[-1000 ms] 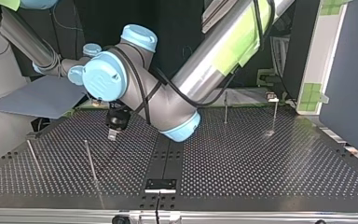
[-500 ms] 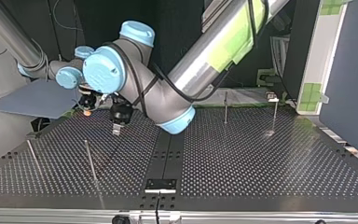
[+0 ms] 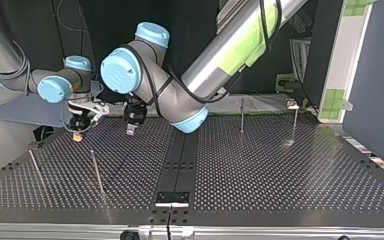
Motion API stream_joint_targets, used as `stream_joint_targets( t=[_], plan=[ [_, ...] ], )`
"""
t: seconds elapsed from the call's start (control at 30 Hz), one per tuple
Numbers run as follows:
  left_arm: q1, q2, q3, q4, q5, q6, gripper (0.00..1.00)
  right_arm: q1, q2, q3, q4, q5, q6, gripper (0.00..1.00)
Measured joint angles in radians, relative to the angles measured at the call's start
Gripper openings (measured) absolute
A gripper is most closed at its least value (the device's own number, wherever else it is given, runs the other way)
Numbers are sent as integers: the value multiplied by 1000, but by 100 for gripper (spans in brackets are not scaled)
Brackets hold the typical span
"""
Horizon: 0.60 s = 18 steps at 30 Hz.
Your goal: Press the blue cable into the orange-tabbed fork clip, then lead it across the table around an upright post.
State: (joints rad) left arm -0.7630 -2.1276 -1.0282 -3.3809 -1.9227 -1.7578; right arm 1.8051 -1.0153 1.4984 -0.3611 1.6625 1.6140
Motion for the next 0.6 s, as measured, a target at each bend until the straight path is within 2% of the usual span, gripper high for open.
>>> stream_joint_targets(
  t=[0.13, 0.33, 0.6],
  plan=[
    [0, 0, -6, 1, 1, 0, 93, -5, -34, -23, 33, -1, 5, 0],
    [0, 0, -7, -1, 2, 0, 93, -7, -86, -30, 85, -6, 1, 0],
    [-1, 0, -7, -3, 3, 2, 93, -11, -153, -31, 153, -58, -1, 0]
  ],
)
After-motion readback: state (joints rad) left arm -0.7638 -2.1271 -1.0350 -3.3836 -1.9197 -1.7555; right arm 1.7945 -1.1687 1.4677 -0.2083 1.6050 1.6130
